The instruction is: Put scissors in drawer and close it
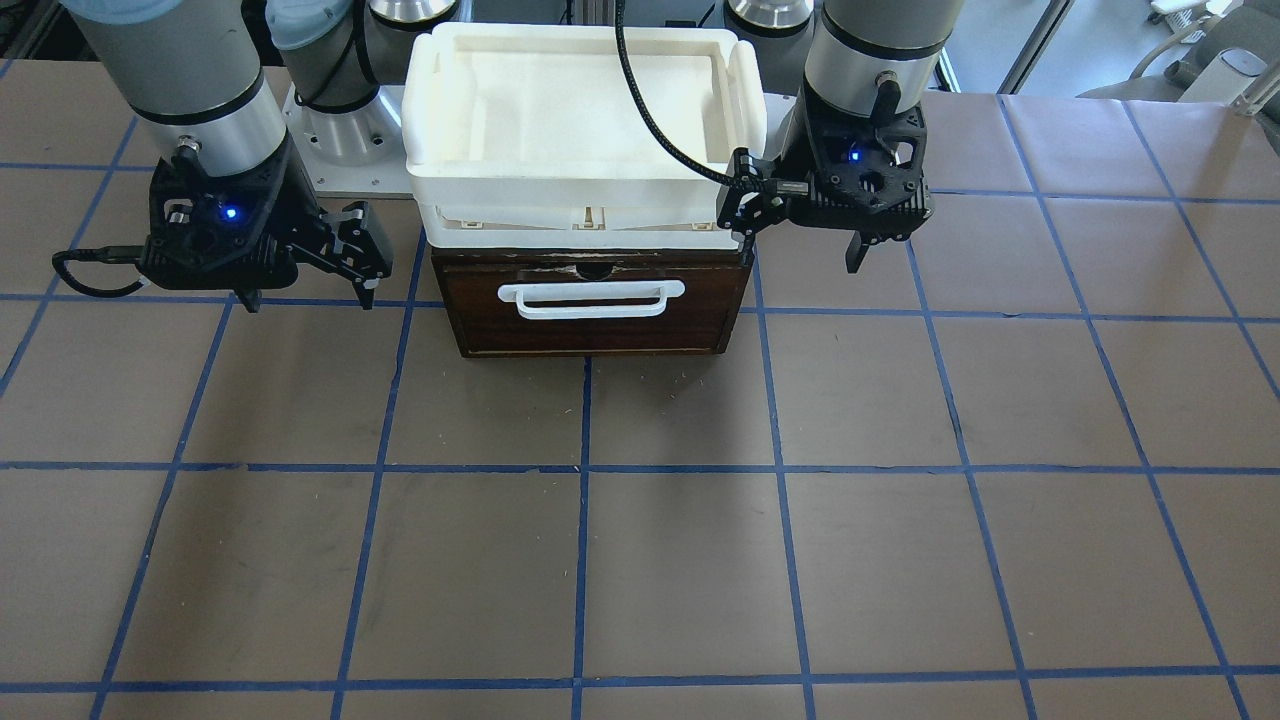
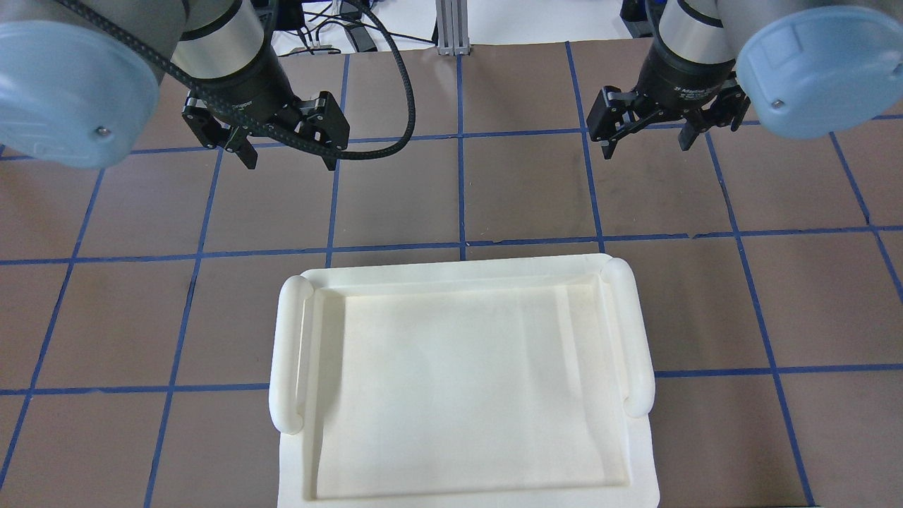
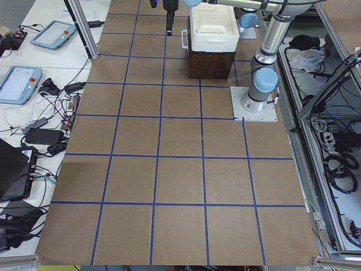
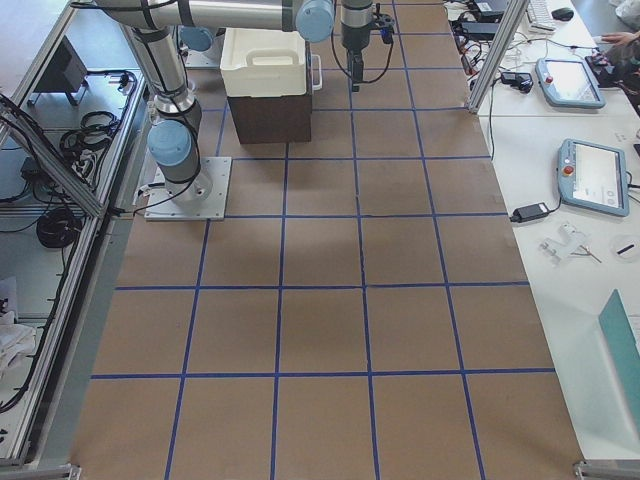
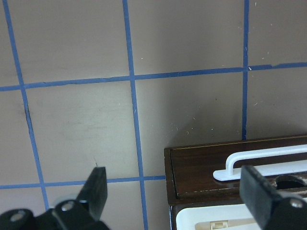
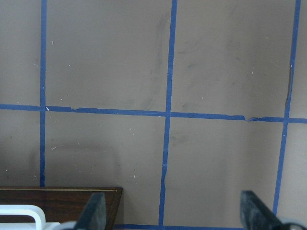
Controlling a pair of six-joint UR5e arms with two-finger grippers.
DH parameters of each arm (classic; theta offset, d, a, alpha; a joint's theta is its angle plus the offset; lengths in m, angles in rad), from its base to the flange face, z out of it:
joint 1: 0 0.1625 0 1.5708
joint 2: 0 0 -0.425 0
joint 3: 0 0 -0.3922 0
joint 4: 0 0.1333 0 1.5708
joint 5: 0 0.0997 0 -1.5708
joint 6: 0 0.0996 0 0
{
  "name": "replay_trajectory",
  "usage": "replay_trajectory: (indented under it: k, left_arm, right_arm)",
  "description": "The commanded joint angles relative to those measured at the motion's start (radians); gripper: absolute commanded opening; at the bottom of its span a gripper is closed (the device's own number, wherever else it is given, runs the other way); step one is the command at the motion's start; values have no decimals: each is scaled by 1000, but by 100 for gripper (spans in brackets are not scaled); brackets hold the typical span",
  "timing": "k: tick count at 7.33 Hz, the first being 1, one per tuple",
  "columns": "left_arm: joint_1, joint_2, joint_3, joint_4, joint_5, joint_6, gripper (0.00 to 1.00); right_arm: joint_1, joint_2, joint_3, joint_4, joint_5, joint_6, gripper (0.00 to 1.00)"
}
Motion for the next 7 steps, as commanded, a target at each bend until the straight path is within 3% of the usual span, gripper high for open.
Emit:
replay_trajectory:
  k: [1, 7]
  left_arm:
    - [1, 31, -47, 50, 6, 7, 100]
    - [19, 34, -39, 40, 5, 7, 100]
  right_arm:
    - [0, 0, 0, 0, 0, 2, 100]
    - [0, 0, 2, 0, 0, 5, 100]
